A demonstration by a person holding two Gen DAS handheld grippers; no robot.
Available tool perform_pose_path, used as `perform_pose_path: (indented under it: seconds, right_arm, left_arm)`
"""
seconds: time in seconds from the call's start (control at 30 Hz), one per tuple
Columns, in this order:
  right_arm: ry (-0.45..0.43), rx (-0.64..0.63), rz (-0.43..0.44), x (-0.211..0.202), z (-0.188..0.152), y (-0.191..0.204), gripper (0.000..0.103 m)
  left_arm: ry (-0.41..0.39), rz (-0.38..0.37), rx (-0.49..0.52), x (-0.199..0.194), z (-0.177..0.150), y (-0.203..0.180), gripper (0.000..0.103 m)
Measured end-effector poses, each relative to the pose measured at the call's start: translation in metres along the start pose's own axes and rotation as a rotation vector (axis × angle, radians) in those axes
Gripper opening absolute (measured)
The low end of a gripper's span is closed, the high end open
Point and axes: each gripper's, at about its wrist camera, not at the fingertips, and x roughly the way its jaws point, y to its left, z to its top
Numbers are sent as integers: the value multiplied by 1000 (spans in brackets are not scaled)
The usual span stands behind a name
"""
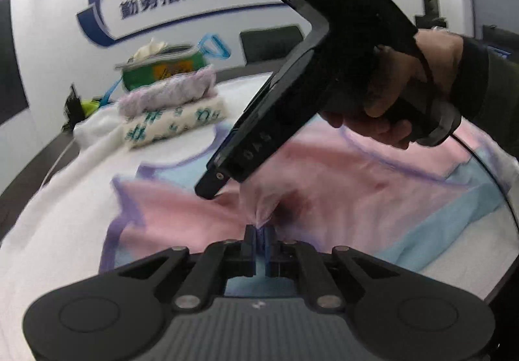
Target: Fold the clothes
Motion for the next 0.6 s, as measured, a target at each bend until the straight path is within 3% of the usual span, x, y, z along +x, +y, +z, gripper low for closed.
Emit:
perform_pose_path:
  seconds: [0.1,0.13,0.17,0.27,0.47,0.6]
  right_arm:
    - [27,-41,-3,15,-5,11,22]
    - [30,-37,0,16,-6,12,17]
    - [31,-23,0,16,-5,12,4]
    - [1,-24,-49,7,1,16,3]
    - [-149,4,-126,-35,16,-8,3]
    - [-170,14,-142,-44,16,-17,3]
  left_arm:
    - [1,-8,-28,-2,-2,5,4]
    - [-1,-11,-31,-3,-2,6,3]
    - [-5,-16,-25,-2,-1,4,3]
    - [-35,-5,-10,-4,4,1,3]
    - [-114,55,37,-10,17,-11,3]
    - [-134,30,40,-13,25,-13,2]
